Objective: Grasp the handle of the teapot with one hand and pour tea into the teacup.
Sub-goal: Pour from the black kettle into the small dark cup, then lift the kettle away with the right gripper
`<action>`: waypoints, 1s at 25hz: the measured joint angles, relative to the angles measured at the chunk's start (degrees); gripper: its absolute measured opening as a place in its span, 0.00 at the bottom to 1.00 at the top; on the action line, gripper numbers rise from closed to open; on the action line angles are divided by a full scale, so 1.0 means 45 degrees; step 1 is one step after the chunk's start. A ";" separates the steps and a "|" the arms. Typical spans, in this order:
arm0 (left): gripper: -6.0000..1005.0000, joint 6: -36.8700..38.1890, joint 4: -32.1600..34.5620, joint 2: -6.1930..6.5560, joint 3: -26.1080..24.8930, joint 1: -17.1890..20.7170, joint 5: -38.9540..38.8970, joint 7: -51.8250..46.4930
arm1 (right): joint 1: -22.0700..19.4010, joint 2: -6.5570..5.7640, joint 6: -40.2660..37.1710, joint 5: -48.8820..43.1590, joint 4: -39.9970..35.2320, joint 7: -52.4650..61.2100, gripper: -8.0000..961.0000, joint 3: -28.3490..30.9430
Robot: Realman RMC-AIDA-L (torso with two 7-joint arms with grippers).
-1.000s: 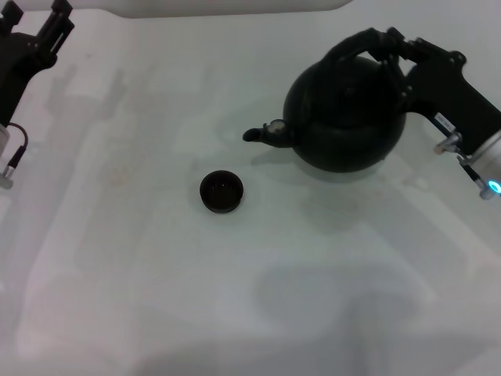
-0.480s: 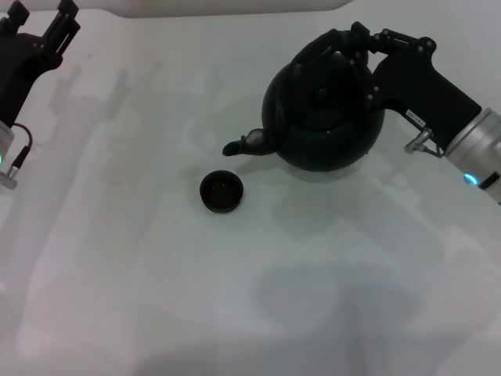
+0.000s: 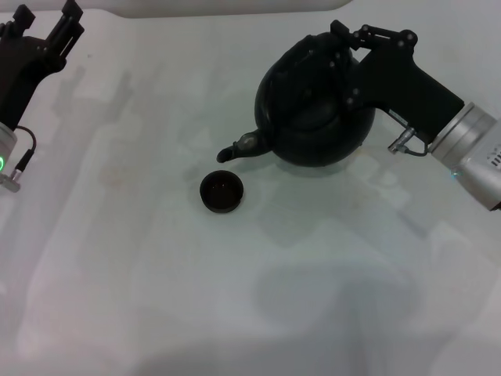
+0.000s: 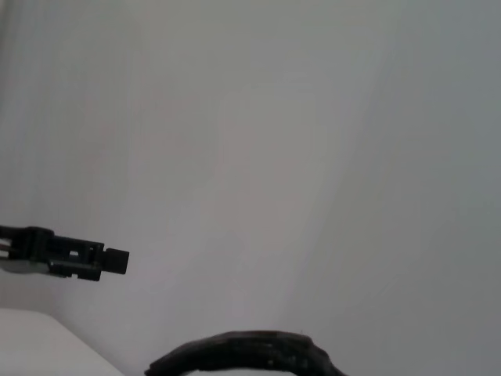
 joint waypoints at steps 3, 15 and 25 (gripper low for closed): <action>0.86 0.0042 -0.0025 0.0000 -0.0001 0.0004 0.0002 -0.0057 | 0.0003 0.0004 0.0006 0.0012 -0.0039 -0.0462 0.16 0.0000; 0.86 0.0048 -0.0044 0.0013 -0.0008 -0.0023 0.0007 -0.0110 | 0.0000 0.0012 -0.0018 -0.0008 -0.0162 -0.2231 0.15 -0.0003; 0.86 0.0034 -0.0178 0.0020 -0.0007 -0.0086 0.0007 -0.0121 | 0.0002 0.0030 0.0008 0.0002 -0.0169 -0.3228 0.14 -0.0007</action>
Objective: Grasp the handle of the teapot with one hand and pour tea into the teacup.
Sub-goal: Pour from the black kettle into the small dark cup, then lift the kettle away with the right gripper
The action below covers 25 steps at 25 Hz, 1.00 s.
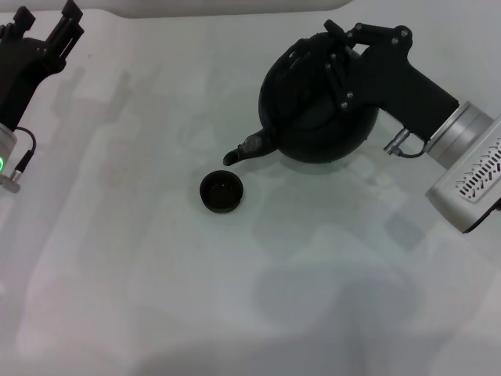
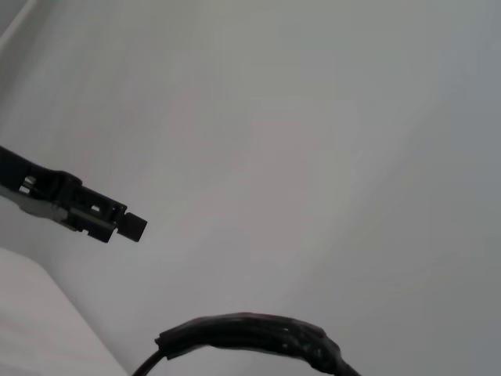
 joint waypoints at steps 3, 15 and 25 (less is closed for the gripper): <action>0.86 0.0001 -0.0004 0.0000 0.0000 -0.0014 0.0000 -0.0002 | -0.0025 0.0002 0.0001 -0.0024 -0.0009 -0.0350 0.13 -0.0034; 0.86 0.0008 -0.0004 -0.0013 0.0000 0.0047 0.0000 -0.0008 | -0.0142 0.0012 0.0025 -0.0057 -0.0174 -0.1808 0.13 -0.0113; 0.86 0.0014 -0.0004 -0.0020 0.0000 0.0050 -0.0001 -0.0022 | -0.0093 0.0003 0.0093 -0.0242 -0.0176 -0.2354 0.12 -0.0125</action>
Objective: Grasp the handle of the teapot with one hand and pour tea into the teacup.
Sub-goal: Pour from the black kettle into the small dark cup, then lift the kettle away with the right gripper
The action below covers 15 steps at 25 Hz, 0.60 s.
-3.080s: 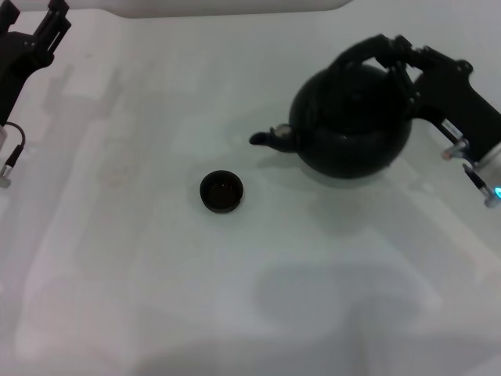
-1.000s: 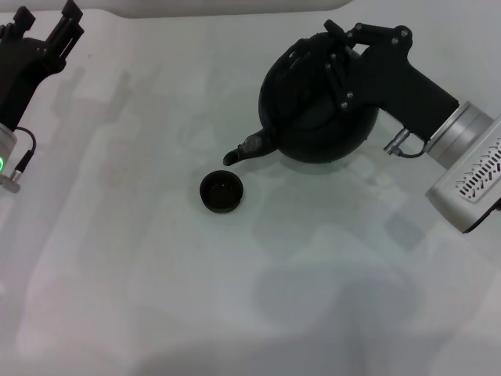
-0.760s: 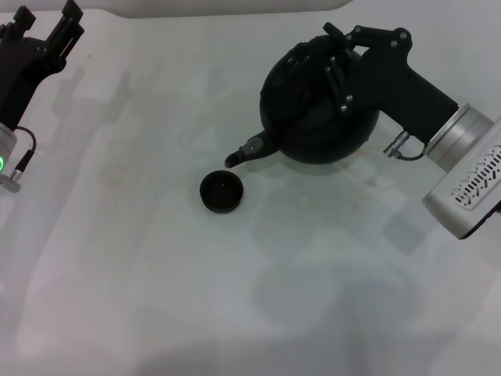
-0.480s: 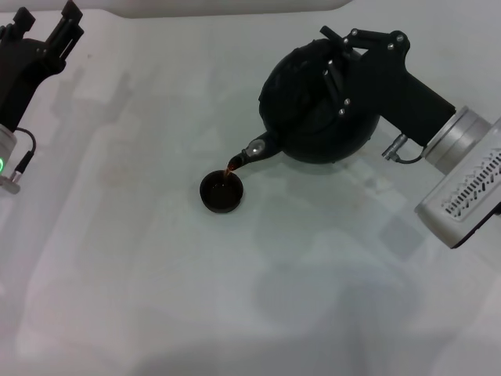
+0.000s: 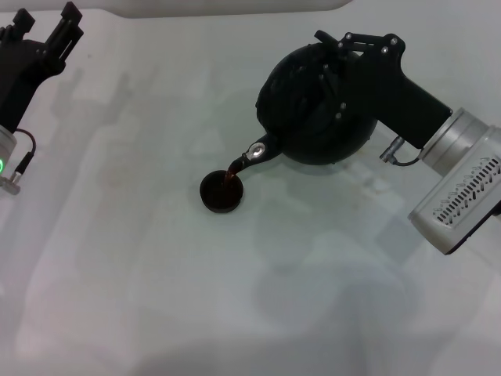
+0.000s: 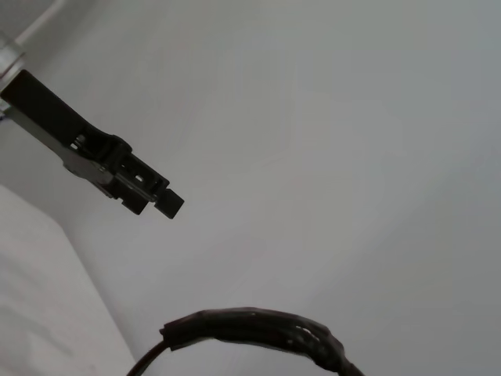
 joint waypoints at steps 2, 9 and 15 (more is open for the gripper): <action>0.86 0.0000 0.0000 0.0000 0.0000 -0.0010 0.0000 0.0000 | -0.0005 -0.0001 0.0001 -0.0001 0.0000 -0.0017 0.12 -0.0001; 0.86 -0.0018 0.0000 0.0000 0.0000 -0.0053 0.0000 0.0000 | -0.0038 -0.0002 0.0002 -0.0021 0.0000 -0.0104 0.12 -0.0009; 0.86 -0.0017 0.0001 0.0000 -0.0006 -0.0061 -0.0011 -0.0001 | -0.0038 -0.0002 -0.0001 -0.0021 0.0000 -0.0110 0.12 0.0010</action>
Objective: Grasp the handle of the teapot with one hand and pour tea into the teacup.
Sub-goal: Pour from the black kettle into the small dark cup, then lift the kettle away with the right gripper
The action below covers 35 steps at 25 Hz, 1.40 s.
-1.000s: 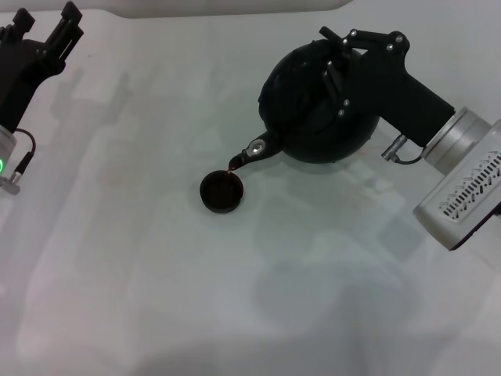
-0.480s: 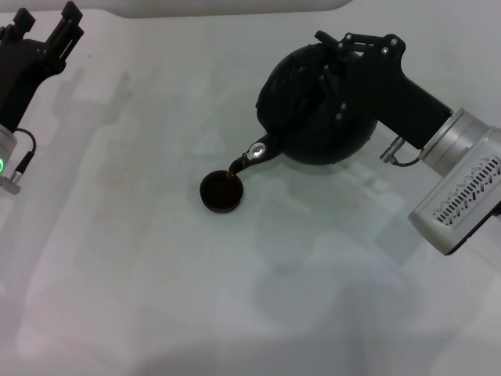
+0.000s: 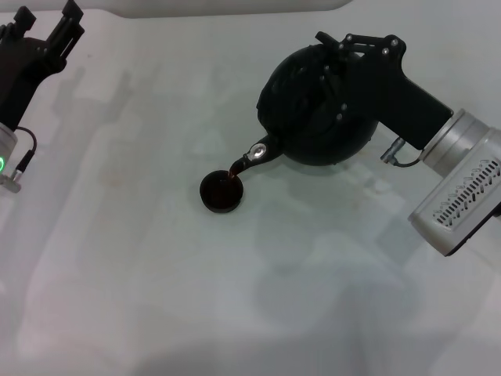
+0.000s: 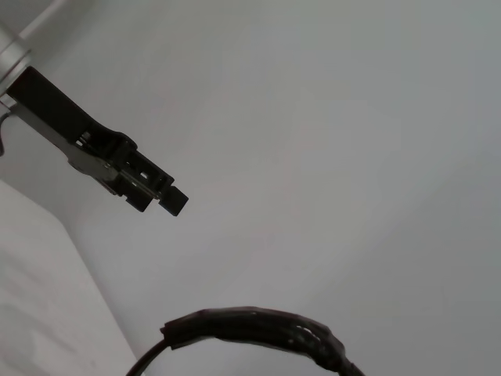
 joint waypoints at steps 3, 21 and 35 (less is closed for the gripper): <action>0.86 0.0005 0.0000 0.0000 -0.0012 -0.0003 -0.0004 0.0001 | 0.0003 0.0000 -0.0009 0.0000 0.0000 -0.0005 0.12 -0.0001; 0.86 -0.0049 0.0000 0.0000 -0.0026 0.0054 -0.0029 0.0000 | -0.0025 0.0000 0.0006 0.0001 -0.0143 -0.0754 0.12 0.0012; 0.86 -0.0063 0.0000 0.0000 -0.0013 0.0068 -0.0028 0.0001 | -0.0064 -0.0095 -0.0130 0.0050 -0.0008 0.3218 0.12 0.0121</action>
